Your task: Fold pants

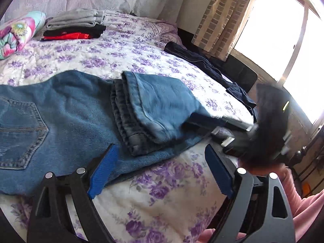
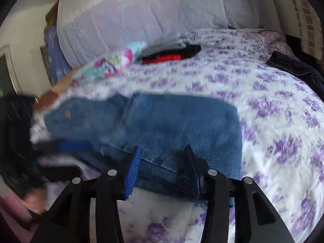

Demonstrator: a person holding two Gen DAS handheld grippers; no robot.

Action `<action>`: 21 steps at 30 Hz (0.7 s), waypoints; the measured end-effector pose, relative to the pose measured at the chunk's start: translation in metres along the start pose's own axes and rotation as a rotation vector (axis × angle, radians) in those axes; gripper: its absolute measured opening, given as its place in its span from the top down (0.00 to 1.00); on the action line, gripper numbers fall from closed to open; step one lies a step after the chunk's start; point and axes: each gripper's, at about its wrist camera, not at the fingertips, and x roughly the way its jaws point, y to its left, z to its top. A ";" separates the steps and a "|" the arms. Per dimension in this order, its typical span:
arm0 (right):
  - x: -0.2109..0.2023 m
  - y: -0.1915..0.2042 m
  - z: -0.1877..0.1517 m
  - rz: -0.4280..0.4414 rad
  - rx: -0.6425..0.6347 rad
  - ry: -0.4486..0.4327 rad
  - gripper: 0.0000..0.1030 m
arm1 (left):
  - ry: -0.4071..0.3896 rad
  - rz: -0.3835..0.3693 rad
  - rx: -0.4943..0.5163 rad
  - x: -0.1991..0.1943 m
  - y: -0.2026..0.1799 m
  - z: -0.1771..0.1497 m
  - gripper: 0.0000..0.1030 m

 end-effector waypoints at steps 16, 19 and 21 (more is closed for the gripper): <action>-0.009 0.117 0.031 0.113 -0.213 -0.086 0.28 | -0.115 0.537 -0.150 -0.097 0.080 0.015 0.04; 0.001 0.134 0.030 0.127 -0.222 -0.060 0.28 | -0.099 0.578 -0.170 -0.109 0.098 0.011 0.04; 0.006 0.147 0.030 0.130 -0.248 -0.054 0.27 | -0.085 0.516 -0.173 -0.116 0.106 0.008 0.04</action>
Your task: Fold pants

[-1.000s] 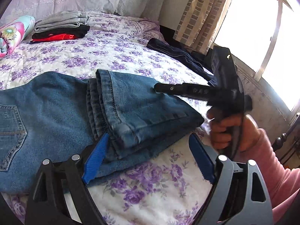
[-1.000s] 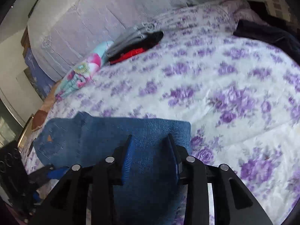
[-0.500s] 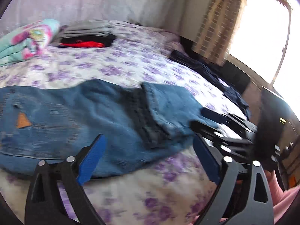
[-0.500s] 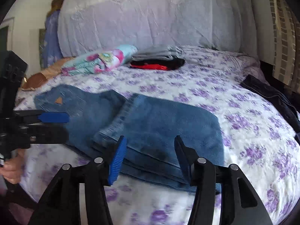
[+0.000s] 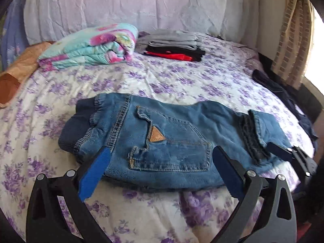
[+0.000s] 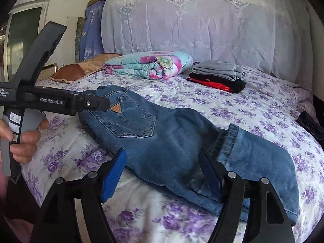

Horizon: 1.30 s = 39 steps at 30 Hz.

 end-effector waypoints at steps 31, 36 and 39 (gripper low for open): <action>0.114 0.151 0.063 0.009 -0.486 0.114 0.38 | 0.100 -0.076 -0.408 0.000 0.176 -0.001 0.04; 0.104 0.150 0.061 -0.008 -0.452 0.062 0.68 | 0.164 -0.323 -0.483 0.019 0.174 0.003 0.04; 0.099 0.142 0.065 -0.003 -0.403 0.035 0.71 | 0.205 -0.453 -0.534 0.032 0.166 0.002 0.04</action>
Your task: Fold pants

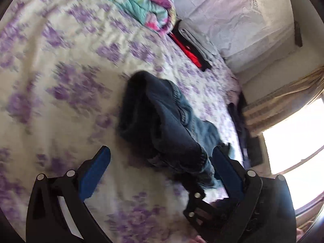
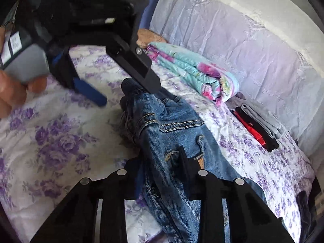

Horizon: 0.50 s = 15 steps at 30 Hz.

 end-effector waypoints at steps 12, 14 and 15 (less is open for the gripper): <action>-0.012 -0.001 -0.004 -0.005 -0.006 -0.031 0.56 | -0.034 -0.021 -0.054 0.047 -0.014 -0.004 0.35; -0.034 -0.014 -0.008 0.010 0.050 -0.087 0.53 | -0.044 -0.003 -0.050 0.048 -0.016 -0.006 0.43; -0.047 -0.024 -0.011 -0.004 0.095 -0.115 0.52 | -0.047 -0.002 -0.055 0.047 -0.015 -0.006 0.45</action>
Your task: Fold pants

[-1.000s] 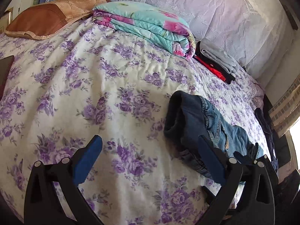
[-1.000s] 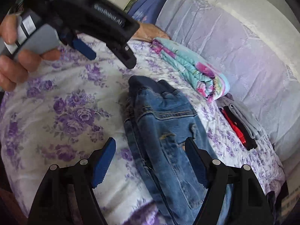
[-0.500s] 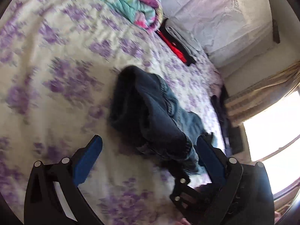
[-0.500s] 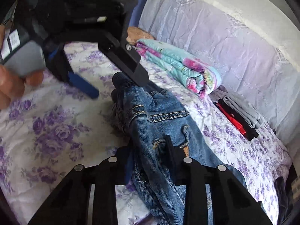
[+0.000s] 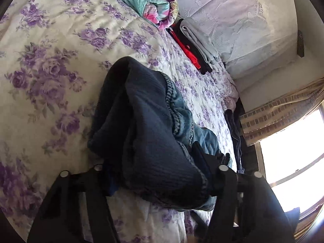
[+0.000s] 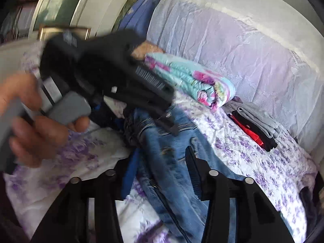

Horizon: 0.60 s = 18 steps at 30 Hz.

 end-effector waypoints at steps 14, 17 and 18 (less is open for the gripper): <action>-0.023 -0.080 -0.109 -0.404 0.256 0.320 0.92 | -0.090 -0.023 0.058 -0.017 -0.017 0.000 0.58; -0.020 -0.070 -0.110 -0.430 0.201 0.328 0.91 | -0.108 -0.051 0.086 -0.023 -0.031 -0.003 0.59; -0.019 -0.071 -0.110 -0.429 0.196 0.327 0.91 | -0.113 -0.066 0.092 -0.025 -0.035 -0.003 0.59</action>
